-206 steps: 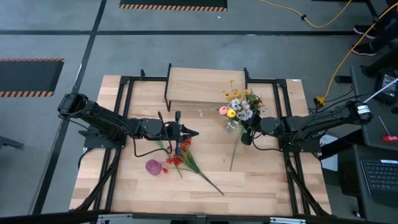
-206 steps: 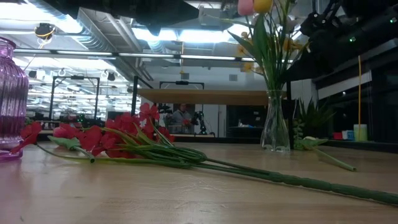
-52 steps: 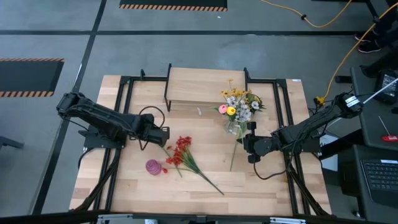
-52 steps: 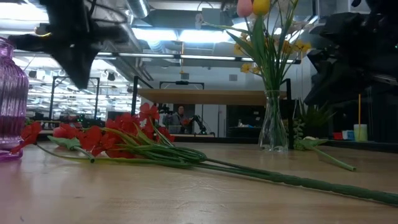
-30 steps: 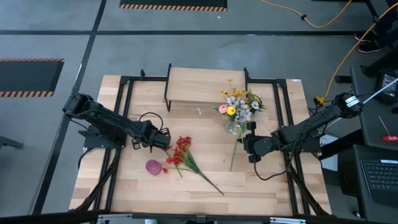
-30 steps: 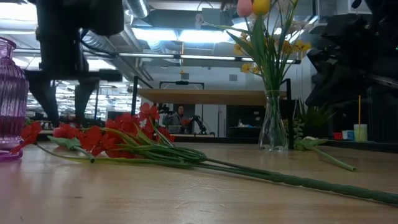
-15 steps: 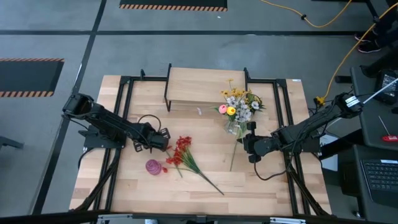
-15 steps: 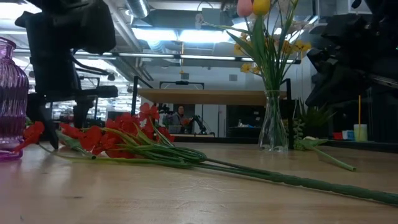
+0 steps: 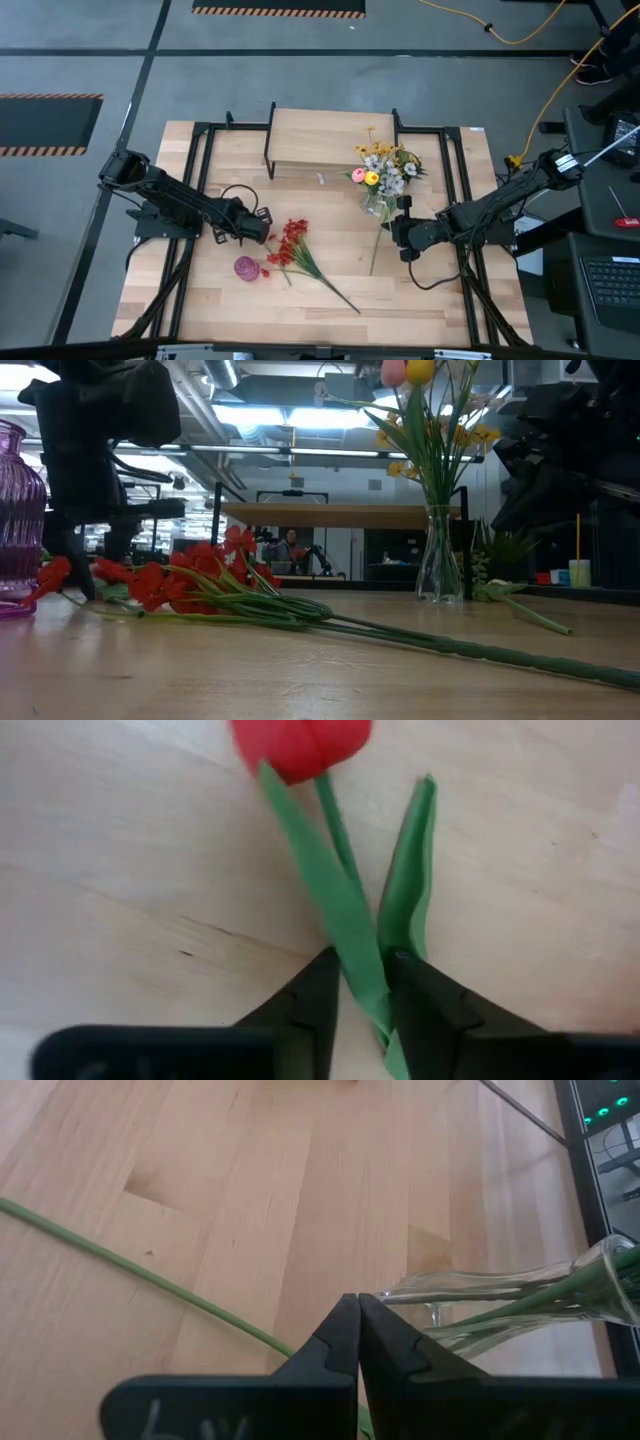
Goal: Pick and place flowers into a vace then onto a shelf
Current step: Put the red flower into the violet vase
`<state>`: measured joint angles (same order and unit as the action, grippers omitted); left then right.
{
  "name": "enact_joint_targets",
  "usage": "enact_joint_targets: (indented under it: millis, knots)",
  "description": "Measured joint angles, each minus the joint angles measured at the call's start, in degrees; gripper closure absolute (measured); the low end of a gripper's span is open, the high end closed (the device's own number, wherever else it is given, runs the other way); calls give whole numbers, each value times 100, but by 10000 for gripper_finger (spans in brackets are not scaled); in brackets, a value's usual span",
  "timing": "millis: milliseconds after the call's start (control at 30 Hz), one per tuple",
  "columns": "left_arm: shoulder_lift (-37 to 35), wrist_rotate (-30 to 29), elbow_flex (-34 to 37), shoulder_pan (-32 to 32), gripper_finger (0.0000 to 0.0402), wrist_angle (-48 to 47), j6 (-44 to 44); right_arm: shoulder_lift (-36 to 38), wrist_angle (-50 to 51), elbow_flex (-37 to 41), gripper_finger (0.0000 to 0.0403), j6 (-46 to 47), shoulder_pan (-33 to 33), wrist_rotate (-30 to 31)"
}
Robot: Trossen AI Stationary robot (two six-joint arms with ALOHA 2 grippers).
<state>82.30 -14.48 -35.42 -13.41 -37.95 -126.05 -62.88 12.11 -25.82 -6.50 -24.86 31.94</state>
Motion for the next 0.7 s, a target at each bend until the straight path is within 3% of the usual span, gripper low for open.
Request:
enact_joint_targets:
  millis: [200,700]
  knots:
    - [10,-243,7,-7,391,29,127,1,0,0,396,-2,0,-1]
    - [-367,-1682,20,4,397,26,388,0,-2,0,396,-4,0,0]
